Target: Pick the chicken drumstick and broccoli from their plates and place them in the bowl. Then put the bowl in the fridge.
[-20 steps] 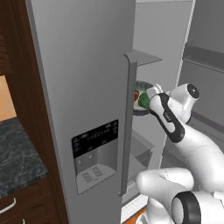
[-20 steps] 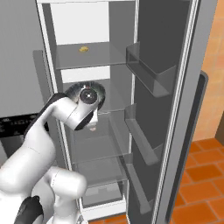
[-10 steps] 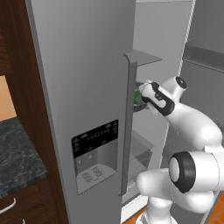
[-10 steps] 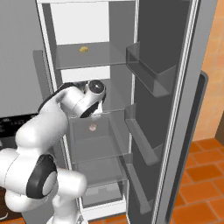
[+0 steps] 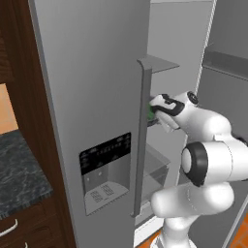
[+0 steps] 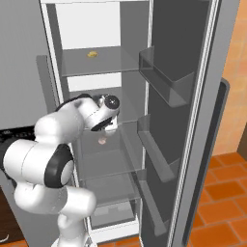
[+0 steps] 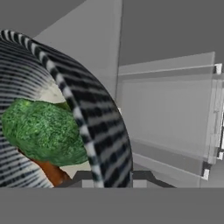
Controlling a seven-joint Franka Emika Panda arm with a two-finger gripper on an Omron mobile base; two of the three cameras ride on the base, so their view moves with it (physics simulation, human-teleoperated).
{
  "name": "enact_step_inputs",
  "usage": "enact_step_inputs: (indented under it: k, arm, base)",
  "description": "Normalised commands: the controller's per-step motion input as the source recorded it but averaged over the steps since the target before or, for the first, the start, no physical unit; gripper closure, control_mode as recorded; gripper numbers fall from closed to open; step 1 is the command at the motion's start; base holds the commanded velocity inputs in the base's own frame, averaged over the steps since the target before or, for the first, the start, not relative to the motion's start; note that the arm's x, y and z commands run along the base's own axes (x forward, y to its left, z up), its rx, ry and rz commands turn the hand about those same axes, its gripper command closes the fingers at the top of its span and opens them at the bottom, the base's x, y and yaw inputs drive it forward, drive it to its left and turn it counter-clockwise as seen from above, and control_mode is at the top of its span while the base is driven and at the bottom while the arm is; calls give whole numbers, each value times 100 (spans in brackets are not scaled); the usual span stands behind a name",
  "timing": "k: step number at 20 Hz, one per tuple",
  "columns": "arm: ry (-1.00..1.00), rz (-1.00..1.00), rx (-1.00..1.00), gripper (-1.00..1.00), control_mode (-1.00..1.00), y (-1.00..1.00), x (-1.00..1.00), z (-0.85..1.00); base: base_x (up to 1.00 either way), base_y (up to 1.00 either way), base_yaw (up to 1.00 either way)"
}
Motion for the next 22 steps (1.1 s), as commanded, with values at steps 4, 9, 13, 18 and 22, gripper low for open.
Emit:
enact_step_inputs:
  k: [4, 9, 13, 18, 22]
  arm:
    - [6, 0, 0, 100, -100, 0, 59, -17]
    - [2, 0, 0, 100, -100, 0, 59, -12]
    - [0, -1, 0, 100, -100, 19, 28, 0]
    - [-2, -1, 0, -100, -100, 27, 13, 0]
    - [-9, 0, 0, -100, -100, 0, -2, 14]
  base:
    - [0, 0, 0]
    - [0, 0, 0]
    - [0, 0, 0]
    - [0, 0, 0]
    - [0, 0, 0]
